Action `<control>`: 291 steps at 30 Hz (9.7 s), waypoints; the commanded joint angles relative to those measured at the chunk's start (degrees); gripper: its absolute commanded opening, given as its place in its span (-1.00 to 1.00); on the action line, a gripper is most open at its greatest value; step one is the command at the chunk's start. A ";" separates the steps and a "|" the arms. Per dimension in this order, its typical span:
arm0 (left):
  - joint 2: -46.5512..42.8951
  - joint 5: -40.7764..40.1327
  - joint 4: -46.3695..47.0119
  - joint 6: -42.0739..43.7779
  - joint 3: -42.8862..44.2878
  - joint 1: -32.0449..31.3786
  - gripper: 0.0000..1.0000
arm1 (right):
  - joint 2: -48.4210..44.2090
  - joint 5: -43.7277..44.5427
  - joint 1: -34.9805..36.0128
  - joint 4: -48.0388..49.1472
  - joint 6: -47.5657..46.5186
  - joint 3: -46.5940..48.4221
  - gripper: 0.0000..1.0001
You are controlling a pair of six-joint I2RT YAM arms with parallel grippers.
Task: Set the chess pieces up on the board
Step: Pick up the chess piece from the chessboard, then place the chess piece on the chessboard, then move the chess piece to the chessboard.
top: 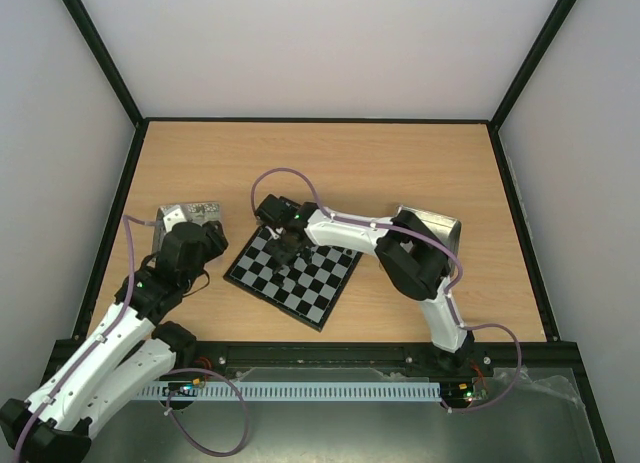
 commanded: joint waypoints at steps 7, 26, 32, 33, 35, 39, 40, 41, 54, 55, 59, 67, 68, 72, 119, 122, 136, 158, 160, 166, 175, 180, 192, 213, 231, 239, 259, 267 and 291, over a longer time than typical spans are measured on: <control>1.03 1.23 0.98 -1.07 -0.77 0.45 0.27 | 2.18 1.39 0.34 2.67 -2.28 0.16 -0.50; 5.35 18.27 8.37 -8.08 -3.38 2.21 0.44 | -11.93 3.00 0.28 25.02 -1.40 -14.14 -0.90; 8.68 36.19 16.81 -8.49 -3.07 6.97 0.59 | -22.89 0.10 0.30 33.78 0.48 -23.00 -0.89; 9.05 40.23 18.47 -8.17 -3.01 7.87 0.61 | -24.72 -0.28 0.30 35.32 0.75 -24.67 -0.89; 9.48 45.13 21.26 -7.55 -2.60 8.66 0.64 | -28.28 -1.66 0.33 38.12 1.47 -28.40 -0.88; 10.43 52.64 24.59 -5.01 -0.92 8.87 0.65 | -34.58 -4.95 0.31 43.17 2.97 -34.24 -0.85; 11.01 54.40 24.88 -4.28 -0.45 8.89 0.62 | -35.69 -5.62 0.27 43.90 3.21 -35.02 -0.85; 11.60 55.92 24.80 -3.67 0.22 8.83 0.60 | -36.50 -6.44 0.34 44.14 3.31 -35.68 -0.84; 17.48 60.97 25.97 -3.07 1.08 8.90 -0.28 | -39.07 -7.95 0.34 43.82 4.29 -36.79 -0.83; 17.60 61.05 26.25 -3.22 1.05 8.95 -0.30 | -39.10 -8.08 0.27 43.70 4.17 -36.82 -0.83; 18.09 62.22 27.46 -3.69 0.79 8.96 -0.37 | -38.84 -8.84 0.31 43.48 3.85 -36.73 -0.83; 18.85 63.11 28.42 -3.78 0.02 8.90 -0.85 | -38.57 -8.75 0.26 43.17 4.32 -36.62 -0.77; 18.86 63.07 28.18 -3.61 0.03 8.82 -0.87 | -38.57 -8.37 0.29 42.98 4.58 -36.54 -0.73; 19.02 61.35 25.72 -1.90 0.53 8.93 -0.90 | -39.31 -5.92 0.30 42.50 5.14 -37.28 -0.29; 73.11 2.33 7.25 14.99 42.34 -17.32 -0.88 | -76.19 49.28 -0.29 17.54 35.10 -47.61 0.32; 73.73 2.64 8.17 15.10 42.14 -17.32 -0.88 | -76.06 49.09 -0.32 17.63 35.01 -47.62 0.32; 76.68 2.53 9.64 15.18 41.63 -17.32 -0.85 | -75.24 48.50 -0.27 17.87 35.12 -47.44 0.32; 69.35 5.18 7.06 15.17 42.72 -17.30 -0.25 | -75.24 46.75 -0.27 17.98 36.17 -46.85 0.33; 68.77 5.11 6.89 15.15 42.71 -17.23 -0.24 | -75.22 46.58 -0.27 17.90 36.31 -46.85 0.33; 68.04 5.55 6.47 14.50 42.31 -16.67 -0.25 | -75.22 46.14 -0.34 17.55 36.72 -46.90 0.33; 66.41 11.01 7.82 13.98 40.92 -14.51 -0.50 | -74.90 45.35 -0.28 17.37 36.76 -46.91 0.33; 62.36 12.03 7.98 13.80 38.71 -12.81 -0.61 | -74.08 44.32 -0.35 17.41 36.76 -46.71 0.32; 45.93 15.11 7.63 12.69 23.21 -6.05 -0.42 | -70.74 41.47 -0.35 18.93 36.35 -46.18 0.33; 25.27 15.36 2.61 13.78 8.25 0.31 -0.21 | -23.36 13.71 -9.04 10.88 21.74 -15.16 0.20; 23.96 18.46 4.60 14.60 4.65 1.66 -0.20 | -2.88 17.70 -10.10 2.17 20.50 -0.56 -0.31; 24.05 18.64 4.63 14.63 4.59 1.81 -0.20 | -1.74 20.32 -10.18 0.77 20.84 -0.40 -0.71; 24.85 18.55 4.67 14.65 4.46 1.84 -0.19 | -7.83 21.57 -10.19 -1.08 22.10 -6.51 -0.91; 25.02 18.56 4.58 14.65 4.49 1.84 -0.19 | -7.65 21.84 -10.18 -1.71 21.65 -5.81 -0.83; 25.63 18.10 1.64 11.60 4.72 1.84 0.03 | -15.49 18.57 -10.06 0.98 21.45 -5.24 -0.36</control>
